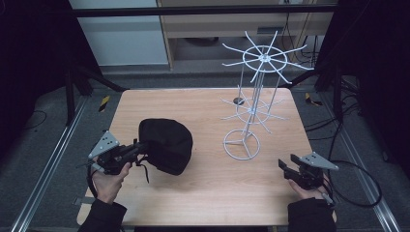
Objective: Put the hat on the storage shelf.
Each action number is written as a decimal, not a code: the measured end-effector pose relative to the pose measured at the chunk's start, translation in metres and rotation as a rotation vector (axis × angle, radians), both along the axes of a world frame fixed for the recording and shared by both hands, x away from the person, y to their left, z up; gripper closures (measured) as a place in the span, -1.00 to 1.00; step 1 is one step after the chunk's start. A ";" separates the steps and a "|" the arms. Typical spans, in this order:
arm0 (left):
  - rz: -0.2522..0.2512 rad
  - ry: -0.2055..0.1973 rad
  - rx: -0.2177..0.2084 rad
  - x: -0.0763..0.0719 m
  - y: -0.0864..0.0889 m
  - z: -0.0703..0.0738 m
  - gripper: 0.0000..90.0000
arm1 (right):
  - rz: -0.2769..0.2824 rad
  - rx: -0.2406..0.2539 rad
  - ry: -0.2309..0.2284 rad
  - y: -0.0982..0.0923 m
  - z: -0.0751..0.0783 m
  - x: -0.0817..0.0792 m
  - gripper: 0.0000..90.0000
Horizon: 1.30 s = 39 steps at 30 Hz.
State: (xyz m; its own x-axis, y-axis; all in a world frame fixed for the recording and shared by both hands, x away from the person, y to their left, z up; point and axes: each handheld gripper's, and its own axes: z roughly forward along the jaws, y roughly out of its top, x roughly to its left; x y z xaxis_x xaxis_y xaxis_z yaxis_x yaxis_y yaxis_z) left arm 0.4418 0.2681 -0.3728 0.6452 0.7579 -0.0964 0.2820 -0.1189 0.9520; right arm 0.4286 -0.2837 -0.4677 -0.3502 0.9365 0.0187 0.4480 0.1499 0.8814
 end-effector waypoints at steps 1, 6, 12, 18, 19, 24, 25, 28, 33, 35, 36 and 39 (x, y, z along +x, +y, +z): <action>0.001 -0.014 -0.015 -0.001 -0.001 0.003 0.96 | 0.000 -0.001 -0.001 0.000 0.000 0.000 0.02; -0.009 -0.067 -0.074 -0.007 -0.008 0.021 0.96 | 0.001 -0.011 -0.005 0.000 -0.001 0.001 0.02; -0.022 -0.120 -0.153 -0.005 -0.014 0.046 0.96 | -0.001 -0.015 -0.006 -0.001 -0.002 0.001 0.02; -0.036 -0.179 -0.186 -0.003 -0.024 0.078 0.96 | 0.000 -0.018 -0.005 -0.002 -0.003 0.002 0.02; -0.036 -0.185 -0.194 -0.002 -0.026 0.082 0.96 | 0.000 -0.014 -0.001 -0.001 -0.003 0.002 0.02; -0.044 -0.217 -0.230 0.000 -0.033 0.101 0.96 | 0.003 -0.019 -0.001 -0.001 -0.003 0.002 0.01; -0.047 -0.221 -0.239 0.000 -0.034 0.105 0.96 | 0.004 -0.020 -0.001 -0.001 -0.003 0.003 0.01; -0.062 -0.225 -0.261 0.002 -0.038 0.115 0.96 | 0.002 -0.020 -0.002 -0.001 -0.004 0.003 0.01; -0.073 -0.241 -0.242 0.001 -0.044 0.138 0.96 | 0.003 -0.020 -0.005 -0.001 -0.003 0.003 0.01; -0.077 -0.256 -0.254 -0.001 -0.045 0.152 0.96 | 0.004 -0.020 -0.004 -0.001 -0.004 0.003 0.01; -0.079 -0.259 -0.255 -0.002 -0.045 0.156 0.96 | 0.005 -0.023 -0.003 -0.001 -0.004 0.003 0.01; -0.080 -0.275 -0.260 -0.004 -0.045 0.167 0.96 | 0.005 -0.022 -0.004 -0.001 -0.004 0.003 0.01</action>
